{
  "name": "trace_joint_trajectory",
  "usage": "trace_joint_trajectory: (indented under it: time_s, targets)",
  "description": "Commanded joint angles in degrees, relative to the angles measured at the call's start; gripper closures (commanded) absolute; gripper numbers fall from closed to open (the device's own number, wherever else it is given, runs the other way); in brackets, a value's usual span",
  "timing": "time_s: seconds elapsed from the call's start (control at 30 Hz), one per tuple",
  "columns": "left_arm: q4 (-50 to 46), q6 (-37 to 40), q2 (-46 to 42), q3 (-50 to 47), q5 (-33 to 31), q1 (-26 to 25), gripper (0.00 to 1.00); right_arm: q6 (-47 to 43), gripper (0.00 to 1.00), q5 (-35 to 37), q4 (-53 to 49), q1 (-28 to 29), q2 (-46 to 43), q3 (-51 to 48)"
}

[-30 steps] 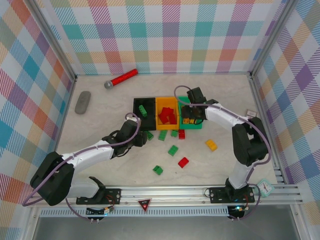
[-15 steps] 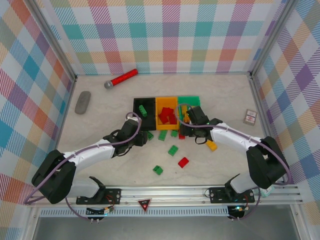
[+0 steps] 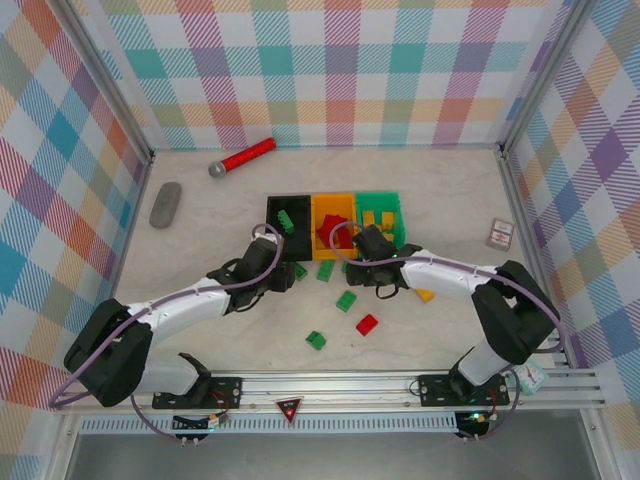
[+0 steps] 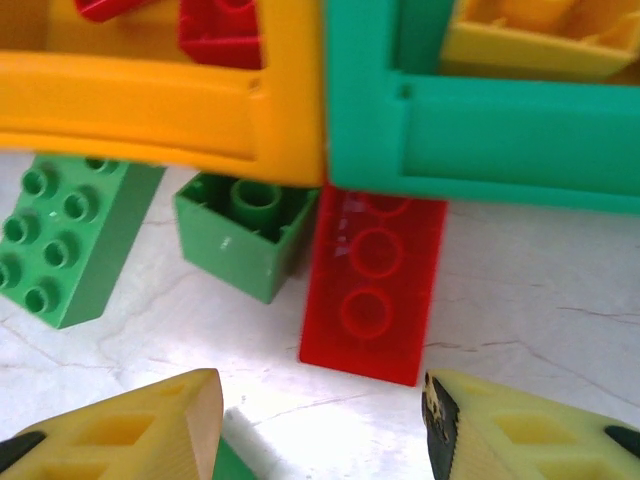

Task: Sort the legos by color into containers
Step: Pick up the lego from the bottom-center of the table.

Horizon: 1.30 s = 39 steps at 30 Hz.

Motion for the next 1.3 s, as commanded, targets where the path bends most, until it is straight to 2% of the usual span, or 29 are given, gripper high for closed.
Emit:
trace_joint_trajectory:
  time_s: [0.0,0.23,0.37,0.57,0.87,0.97,1.27]
  targets:
    - [-1.45,-0.97,1.44,2.15,-0.13,0.63,0.44,1.6,0.44,0.74,-0.31,2.38,1.27,2.3]
    - [-1.57,-1.06,1.15,1.99,-0.44,0.63,0.44,5.32,0.43,4.95,-5.1,8.7,2.17,1.6]
    - [-1.49,-1.2,1.35,2.06,-0.01,0.63,0.44,6.08,0.42,4.85,-6.2,10.01,2.98,1.0]
    - [-1.92,-1.24,0.19,1.75,-1.79,0.63,0.44,3.72,0.34,3.53,-6.26,11.25,4.71,1.61]
    - [-3.77,-2.02,0.18,2.11,-6.27,0.72,0.44,2.87,0.34,1.15,-7.37,12.19,9.06,4.23]
    - [-3.69,-2.34,-0.24,1.9,-6.54,0.72,0.44,3.47,0.38,1.32,-7.63,12.62,8.73,3.85]
    - [-4.17,-3.82,-1.16,1.33,-7.45,1.4,0.44,5.33,0.63,2.92,-7.8,13.42,5.87,2.6]
